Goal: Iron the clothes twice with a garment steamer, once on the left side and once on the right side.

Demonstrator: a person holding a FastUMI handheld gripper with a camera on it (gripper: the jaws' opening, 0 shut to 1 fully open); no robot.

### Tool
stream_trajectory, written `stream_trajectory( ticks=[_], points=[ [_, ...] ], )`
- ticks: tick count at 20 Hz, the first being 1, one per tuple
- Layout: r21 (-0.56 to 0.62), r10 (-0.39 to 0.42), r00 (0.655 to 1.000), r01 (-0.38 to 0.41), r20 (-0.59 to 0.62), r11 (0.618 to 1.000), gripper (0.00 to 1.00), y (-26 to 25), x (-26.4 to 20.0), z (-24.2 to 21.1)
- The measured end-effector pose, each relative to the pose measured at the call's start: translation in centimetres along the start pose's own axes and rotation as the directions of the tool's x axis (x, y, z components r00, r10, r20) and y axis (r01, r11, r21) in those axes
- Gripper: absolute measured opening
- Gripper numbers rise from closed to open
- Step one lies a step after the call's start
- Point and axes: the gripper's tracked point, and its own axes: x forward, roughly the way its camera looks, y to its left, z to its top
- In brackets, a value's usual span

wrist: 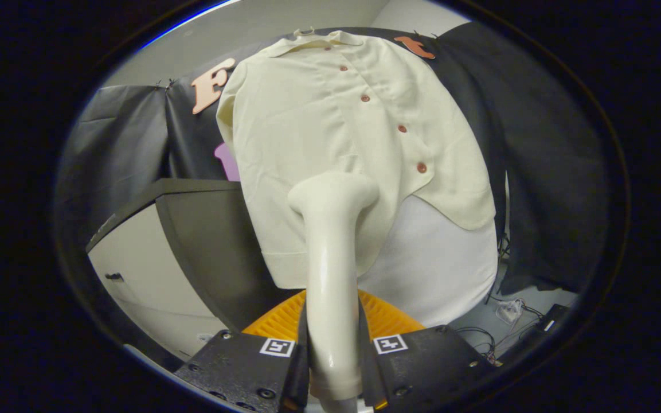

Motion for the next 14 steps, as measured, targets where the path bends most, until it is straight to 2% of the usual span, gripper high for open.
stream_trajectory(
  ticks=[5,8,14],
  points=[
    [0.007,0.001,0.999,-0.001,-0.034,1.000,0.36,-0.6,-1.9,-2.3],
    [-0.008,0.000,1.000,0.000,-0.021,1.000,0.36,-0.8,-3.3,-1.6],
    [-0.027,-0.001,0.997,0.003,0.082,1.000,0.36,-0.3,-5.9,4.9]
  ],
)
